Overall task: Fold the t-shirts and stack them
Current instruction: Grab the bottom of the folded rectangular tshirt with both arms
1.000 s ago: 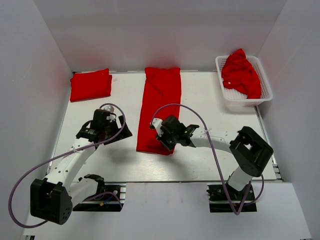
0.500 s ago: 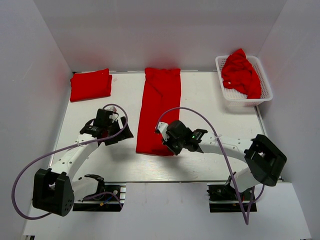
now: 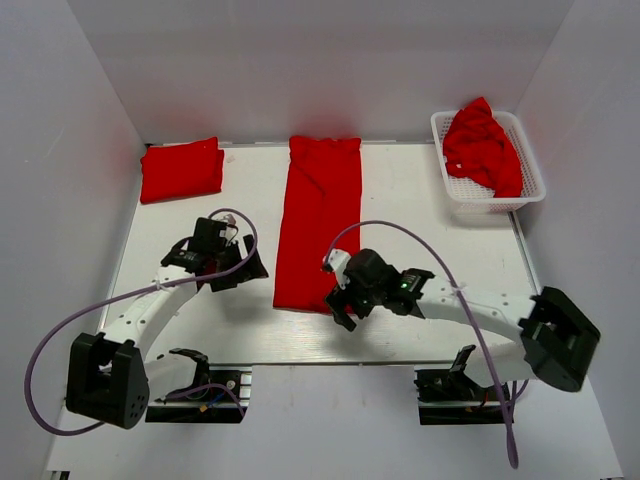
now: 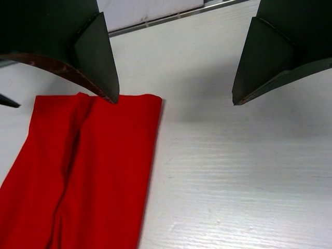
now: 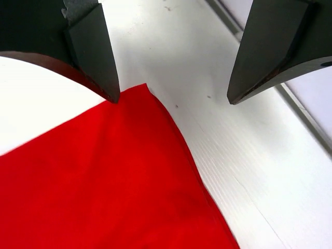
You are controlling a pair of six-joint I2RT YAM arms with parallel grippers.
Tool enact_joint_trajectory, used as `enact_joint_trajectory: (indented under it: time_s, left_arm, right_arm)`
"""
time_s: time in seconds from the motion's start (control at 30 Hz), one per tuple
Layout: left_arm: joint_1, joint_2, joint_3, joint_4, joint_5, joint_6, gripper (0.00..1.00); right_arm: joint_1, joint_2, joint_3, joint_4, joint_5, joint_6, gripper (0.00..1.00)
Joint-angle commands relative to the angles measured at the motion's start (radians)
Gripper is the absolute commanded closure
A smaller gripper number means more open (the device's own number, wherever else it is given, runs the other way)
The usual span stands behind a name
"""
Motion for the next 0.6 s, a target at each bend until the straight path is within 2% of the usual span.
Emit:
enact_joint_trajectory:
  time_s: [0.0, 0.1, 0.23, 0.27, 0.33, 0.57]
  left_arm:
    - [-0.005, 0.019, 0.040, 0.002, 0.085, 0.051, 0.00]
    - [-0.016, 0.046, 0.030, 0.063, 0.164, 0.074, 0.00]
    - [-0.037, 0.070, 0.008, 0.098, 0.177, 0.111, 0.00]
    - [-0.049, 0.080, 0.008, 0.098, 0.177, 0.111, 0.00]
    - [-0.063, 0.094, -0.003, 0.126, 0.177, 0.122, 0.00]
    - [-0.146, 0.169, -0.032, 0.178, 0.114, 0.090, 0.02]
  right_arm:
    - [-0.002, -0.086, 0.029, 0.029, 0.026, 0.102, 0.10]
    - [-0.004, -0.097, 0.058, 0.008, 0.100, 0.231, 0.10]
    - [-0.014, -0.048, 0.116, -0.127, 0.230, 0.398, 0.10]
    - [-0.015, -0.011, 0.133, -0.147, 0.258, 0.503, 0.10]
    - [-0.024, 0.016, 0.145, -0.193, 0.260, 0.589, 0.10]
    - [-0.070, 0.121, 0.167, -0.215, 0.224, 0.645, 0.12]
